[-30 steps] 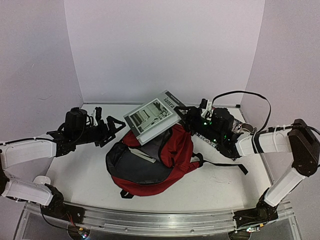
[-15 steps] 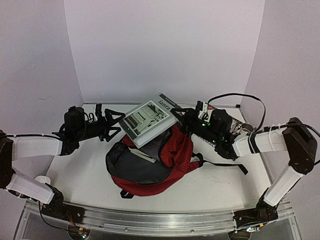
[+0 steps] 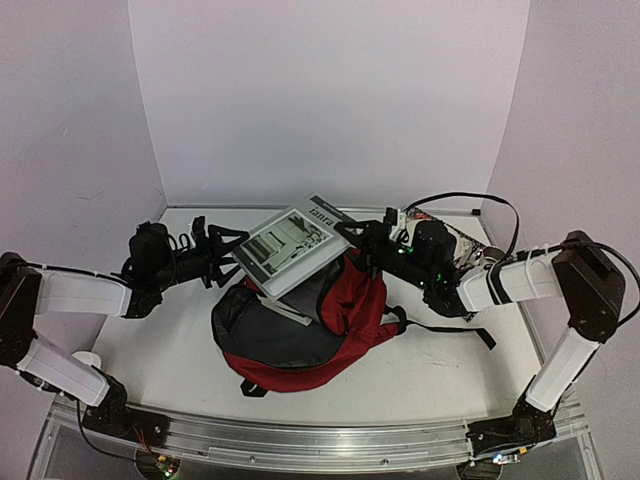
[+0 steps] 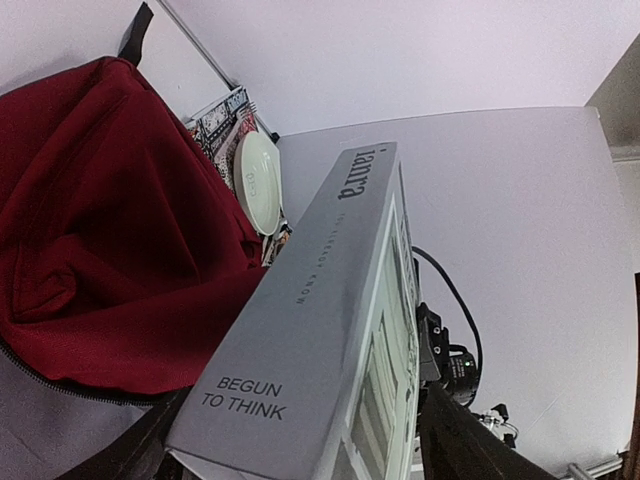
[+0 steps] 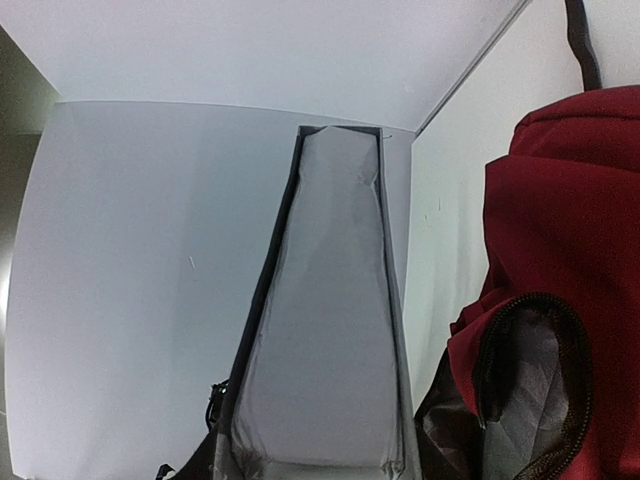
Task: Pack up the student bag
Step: Pass from the right arm to the left
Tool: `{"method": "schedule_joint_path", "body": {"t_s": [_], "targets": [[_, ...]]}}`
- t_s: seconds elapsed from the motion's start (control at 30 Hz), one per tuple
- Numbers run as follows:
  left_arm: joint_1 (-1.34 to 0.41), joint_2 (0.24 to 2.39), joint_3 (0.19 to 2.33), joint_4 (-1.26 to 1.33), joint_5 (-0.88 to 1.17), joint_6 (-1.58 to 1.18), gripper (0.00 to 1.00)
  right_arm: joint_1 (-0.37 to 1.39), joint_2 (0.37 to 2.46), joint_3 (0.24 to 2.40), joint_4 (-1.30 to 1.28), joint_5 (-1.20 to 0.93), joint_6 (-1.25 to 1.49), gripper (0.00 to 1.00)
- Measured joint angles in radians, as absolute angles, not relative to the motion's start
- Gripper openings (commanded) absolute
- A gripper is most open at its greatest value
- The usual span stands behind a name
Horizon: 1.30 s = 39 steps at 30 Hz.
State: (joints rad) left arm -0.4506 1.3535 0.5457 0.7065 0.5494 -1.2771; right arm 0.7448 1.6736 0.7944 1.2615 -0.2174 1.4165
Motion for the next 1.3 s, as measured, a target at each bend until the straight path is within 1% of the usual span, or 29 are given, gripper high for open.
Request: {"method": "schedule_joint_path", "body": {"t_s": [0.23,0.57,0.67,0.73,0.93,1.07,1.3], "targets": [[-0.450,1.359,0.516,0.736,0.538,-1.314,0.69,0.745,1.702,0.805,1.260,-0.230,1.445,0.26],[-0.450,1.363,0.482,0.794,0.490,-1.377,0.68,0.748,1.726,0.809,1.268,-0.236,1.492,0.26],[-0.450,1.370,0.482,0.819,0.474,-1.395,0.64,0.753,1.732,0.821,1.268,-0.239,1.494,0.27],[-0.450,1.376,0.482,0.837,0.467,-1.409,0.60,0.760,1.734,0.829,1.267,-0.247,1.494,0.28],[-0.450,1.377,0.472,0.874,0.442,-1.433,0.46,0.770,1.737,0.838,1.271,-0.257,1.495,0.34],[-0.450,1.364,0.433,0.889,0.422,-1.445,0.39,0.771,1.751,0.839,1.275,-0.268,1.493,0.42],[-0.433,1.323,0.388,0.892,0.412,-1.448,0.35,0.777,1.761,0.839,1.276,-0.281,1.446,0.58]]}}
